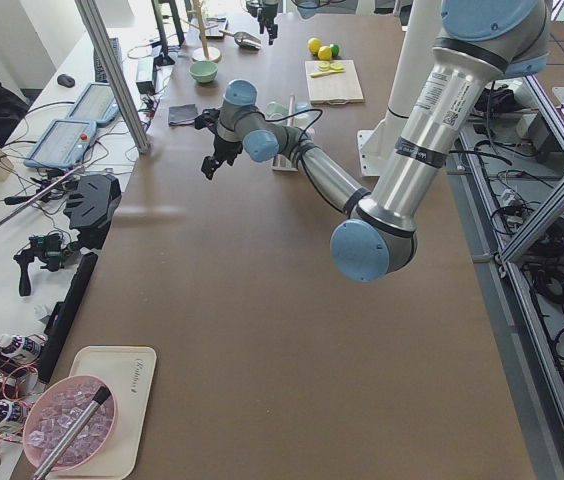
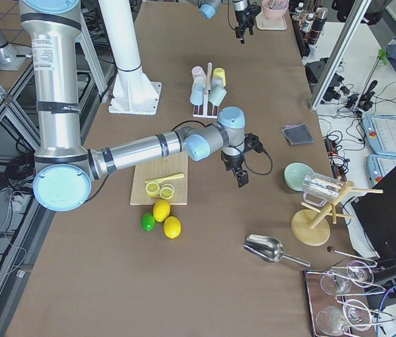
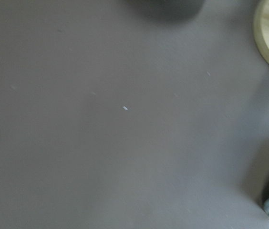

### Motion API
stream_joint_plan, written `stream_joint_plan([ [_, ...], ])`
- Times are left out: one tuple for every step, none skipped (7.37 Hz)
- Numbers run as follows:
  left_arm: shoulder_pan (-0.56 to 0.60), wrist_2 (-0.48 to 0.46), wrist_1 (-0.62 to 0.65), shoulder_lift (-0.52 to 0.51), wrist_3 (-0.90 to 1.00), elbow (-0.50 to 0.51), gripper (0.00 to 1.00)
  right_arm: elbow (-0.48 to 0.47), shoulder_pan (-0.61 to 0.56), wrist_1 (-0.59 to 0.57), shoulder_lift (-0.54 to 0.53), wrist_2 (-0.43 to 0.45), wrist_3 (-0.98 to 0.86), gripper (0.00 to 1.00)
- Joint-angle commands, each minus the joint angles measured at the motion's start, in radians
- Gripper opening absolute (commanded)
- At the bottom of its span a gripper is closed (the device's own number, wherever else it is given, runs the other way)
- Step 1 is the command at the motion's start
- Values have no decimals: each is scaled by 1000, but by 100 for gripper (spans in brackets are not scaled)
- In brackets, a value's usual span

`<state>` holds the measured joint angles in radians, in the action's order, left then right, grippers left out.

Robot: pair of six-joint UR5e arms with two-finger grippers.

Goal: Place cup on cup holder

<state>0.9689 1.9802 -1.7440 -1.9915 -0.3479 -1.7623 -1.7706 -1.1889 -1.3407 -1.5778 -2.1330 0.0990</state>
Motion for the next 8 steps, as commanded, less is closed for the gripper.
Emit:
stream_joint_plan([
  [123,60,291,31,3,14,99,200,-205,-12,-30,-128,-1,100],
  [157,92,384,52,6,17,99,256,-280,-17,-37,-137,-1,100],
  [207,129,391,119,6,18,99,281,-335,-21,-68,-165,-1,100],
  [246,193,370,193,7,20,99,278,-380,-75,-76,-203,-1,100],
  [275,207,363,260,35,24,99,257,-431,-174,-59,-215,-1,100],
  [331,239,359,328,144,26,99,185,-434,-272,-57,-208,-1,100],
  [434,334,338,426,230,58,99,101,-434,-358,-56,-197,2,100],
  [482,357,287,448,304,91,99,70,-433,-386,-56,-176,4,100],
])
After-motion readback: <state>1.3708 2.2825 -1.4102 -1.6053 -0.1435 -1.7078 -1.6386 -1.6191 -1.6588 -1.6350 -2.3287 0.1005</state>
